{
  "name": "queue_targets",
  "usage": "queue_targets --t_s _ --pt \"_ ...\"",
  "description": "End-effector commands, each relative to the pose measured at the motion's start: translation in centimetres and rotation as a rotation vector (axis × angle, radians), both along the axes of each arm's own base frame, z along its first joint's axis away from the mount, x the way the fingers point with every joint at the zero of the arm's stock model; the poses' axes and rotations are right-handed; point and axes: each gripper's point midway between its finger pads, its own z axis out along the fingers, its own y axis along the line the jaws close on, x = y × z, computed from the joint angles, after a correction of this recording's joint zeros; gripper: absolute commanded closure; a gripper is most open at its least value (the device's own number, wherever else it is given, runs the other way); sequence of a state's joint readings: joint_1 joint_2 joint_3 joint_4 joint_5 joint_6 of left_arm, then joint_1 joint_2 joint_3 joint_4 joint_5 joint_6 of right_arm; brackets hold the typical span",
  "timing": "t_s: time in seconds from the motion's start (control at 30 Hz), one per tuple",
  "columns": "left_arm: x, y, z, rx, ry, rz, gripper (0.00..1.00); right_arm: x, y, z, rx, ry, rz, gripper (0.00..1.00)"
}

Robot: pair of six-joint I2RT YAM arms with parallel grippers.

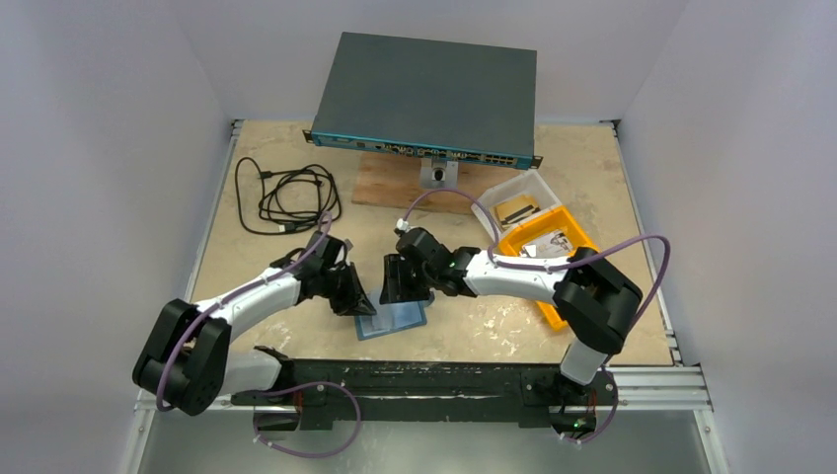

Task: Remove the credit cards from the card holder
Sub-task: Remove the credit card from the card holder.

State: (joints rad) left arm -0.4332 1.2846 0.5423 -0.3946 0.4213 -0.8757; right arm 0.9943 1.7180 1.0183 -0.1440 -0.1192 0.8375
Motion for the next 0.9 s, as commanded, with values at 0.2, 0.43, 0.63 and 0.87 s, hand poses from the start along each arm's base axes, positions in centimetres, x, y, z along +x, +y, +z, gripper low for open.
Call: queue_targets --t_s 0.2,0.43,0.63,0.87 --pt "1.5 -2.4 3.9 -0.089 -0.134 -0.079 0.9 2.7 -2.5 3.9 -0.063 -0.124 -0.111 0.51" --pt "2.5 -5.9 5.1 -0.128 -0.15 -0.14 0.73 3.2 -5.8 5.2 -0.081 -0.158 -0.191 0.51" --pt "3.5 -8.2 4.6 -0.129 -0.13 -0.176 0.66 2.9 -8.3 5.5 -0.096 -0.174 -0.251 0.52" --pt "3.7 -8.7 1.1 -0.075 -0.054 -0.187 0.66 2.3 -8.8 5.4 -0.091 -0.161 -0.252 0.52"
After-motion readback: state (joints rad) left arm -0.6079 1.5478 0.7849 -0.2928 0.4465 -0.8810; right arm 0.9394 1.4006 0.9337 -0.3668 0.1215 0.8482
